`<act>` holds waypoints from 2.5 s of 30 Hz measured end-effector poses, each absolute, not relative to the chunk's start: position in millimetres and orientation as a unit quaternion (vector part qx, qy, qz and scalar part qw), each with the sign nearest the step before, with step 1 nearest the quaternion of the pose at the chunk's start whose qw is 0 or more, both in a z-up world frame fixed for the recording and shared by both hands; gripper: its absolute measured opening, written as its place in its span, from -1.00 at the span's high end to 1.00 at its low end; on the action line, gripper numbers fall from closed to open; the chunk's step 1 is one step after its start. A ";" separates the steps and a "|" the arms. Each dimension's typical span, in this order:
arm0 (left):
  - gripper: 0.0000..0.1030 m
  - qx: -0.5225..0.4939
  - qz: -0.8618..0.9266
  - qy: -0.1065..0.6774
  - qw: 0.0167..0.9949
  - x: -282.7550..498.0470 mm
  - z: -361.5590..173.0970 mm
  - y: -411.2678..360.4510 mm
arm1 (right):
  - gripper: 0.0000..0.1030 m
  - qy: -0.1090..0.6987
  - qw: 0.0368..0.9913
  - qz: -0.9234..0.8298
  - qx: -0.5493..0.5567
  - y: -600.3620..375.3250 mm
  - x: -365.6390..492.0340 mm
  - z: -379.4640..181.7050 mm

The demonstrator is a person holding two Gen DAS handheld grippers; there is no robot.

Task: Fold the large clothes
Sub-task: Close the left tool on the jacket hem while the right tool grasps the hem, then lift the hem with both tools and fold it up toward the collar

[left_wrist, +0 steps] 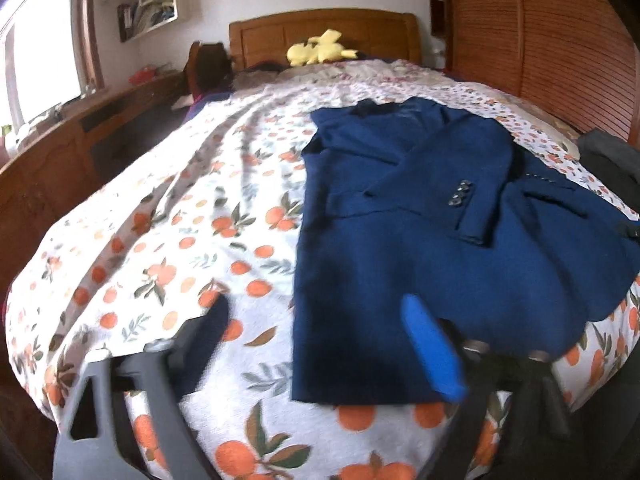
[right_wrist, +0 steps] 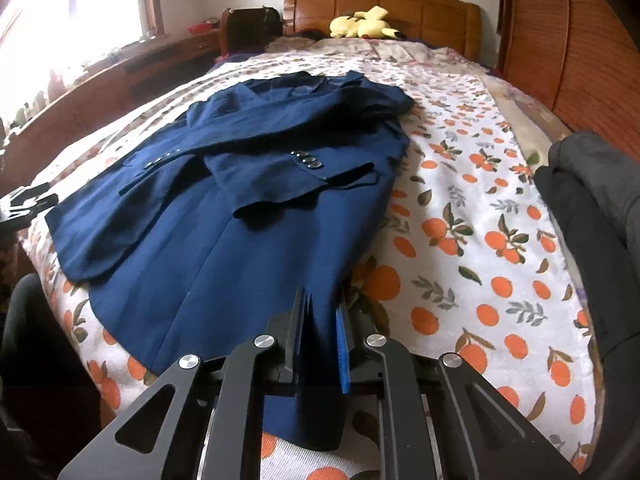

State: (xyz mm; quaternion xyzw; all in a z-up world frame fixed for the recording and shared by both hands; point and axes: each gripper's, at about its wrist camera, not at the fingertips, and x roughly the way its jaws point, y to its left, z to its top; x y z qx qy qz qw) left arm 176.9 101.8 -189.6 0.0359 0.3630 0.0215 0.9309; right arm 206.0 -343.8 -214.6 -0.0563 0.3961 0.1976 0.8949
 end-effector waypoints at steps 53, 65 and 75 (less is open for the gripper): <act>0.93 -0.004 -0.082 0.106 0.991 73.0 110.4 54.7 | 0.97 0.132 0.968 0.213 0.014 -366.2 108.2 47.3; 0.92 0.015 -0.054 0.105 0.993 89.4 131.1 44.4 | 0.96 0.117 0.972 0.202 0.003 -384.4 101.9 69.2; 0.92 -0.007 -0.035 0.196 0.980 214.8 43.0 67.2 | 0.96 0.211 0.962 0.172 -0.014 -361.8 215.1 -11.6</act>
